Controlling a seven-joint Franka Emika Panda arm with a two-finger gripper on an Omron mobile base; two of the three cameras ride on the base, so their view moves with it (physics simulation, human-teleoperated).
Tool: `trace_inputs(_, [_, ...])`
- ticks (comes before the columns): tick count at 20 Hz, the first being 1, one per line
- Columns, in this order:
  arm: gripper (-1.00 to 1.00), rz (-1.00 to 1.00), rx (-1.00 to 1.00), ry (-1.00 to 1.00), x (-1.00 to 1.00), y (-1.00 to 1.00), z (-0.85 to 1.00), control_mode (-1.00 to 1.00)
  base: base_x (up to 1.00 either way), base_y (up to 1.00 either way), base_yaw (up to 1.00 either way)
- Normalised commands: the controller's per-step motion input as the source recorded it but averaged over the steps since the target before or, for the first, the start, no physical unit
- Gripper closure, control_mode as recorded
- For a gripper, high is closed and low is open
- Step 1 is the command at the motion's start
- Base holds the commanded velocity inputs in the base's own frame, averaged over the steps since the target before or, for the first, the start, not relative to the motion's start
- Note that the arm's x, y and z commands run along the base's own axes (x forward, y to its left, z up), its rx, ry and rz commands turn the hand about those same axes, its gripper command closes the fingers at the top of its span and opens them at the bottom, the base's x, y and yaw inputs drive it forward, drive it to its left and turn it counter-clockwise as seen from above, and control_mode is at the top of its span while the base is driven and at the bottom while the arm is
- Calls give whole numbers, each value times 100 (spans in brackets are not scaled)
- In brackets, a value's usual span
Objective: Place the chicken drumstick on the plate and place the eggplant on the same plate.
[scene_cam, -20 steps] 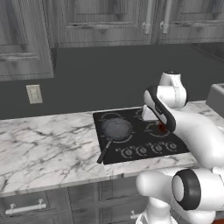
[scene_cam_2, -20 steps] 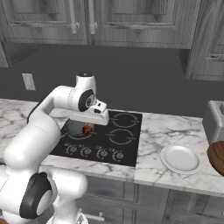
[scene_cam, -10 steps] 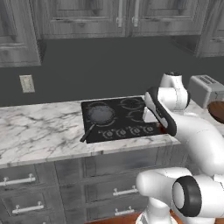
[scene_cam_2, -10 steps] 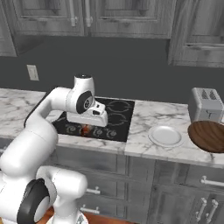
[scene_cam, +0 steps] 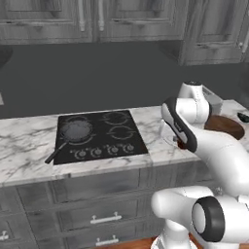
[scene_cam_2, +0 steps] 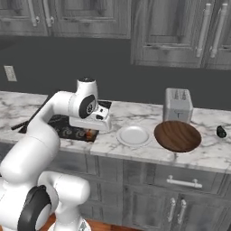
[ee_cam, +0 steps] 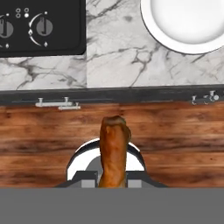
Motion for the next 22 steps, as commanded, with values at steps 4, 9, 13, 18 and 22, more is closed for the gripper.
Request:
trace_inputs(4, [100, 0, 0, 0, 0, 0, 0, 100, 23, -39, 0])
trace_inputs(9, [100, 0, 0, 0, 0, 0, 0, 100, 39, -27, 0])
trace_inputs(13, [100, 0, 0, 0, 0, 0, 0, 100, 49, -51, 0])
trace_inputs(18, [100, 0, 0, 0, 0, 0, 0, 100, 24, -57, 0])
trace_inputs(22, [100, 0, 0, 0, 0, 0, 0, 100, 33, -39, 0])
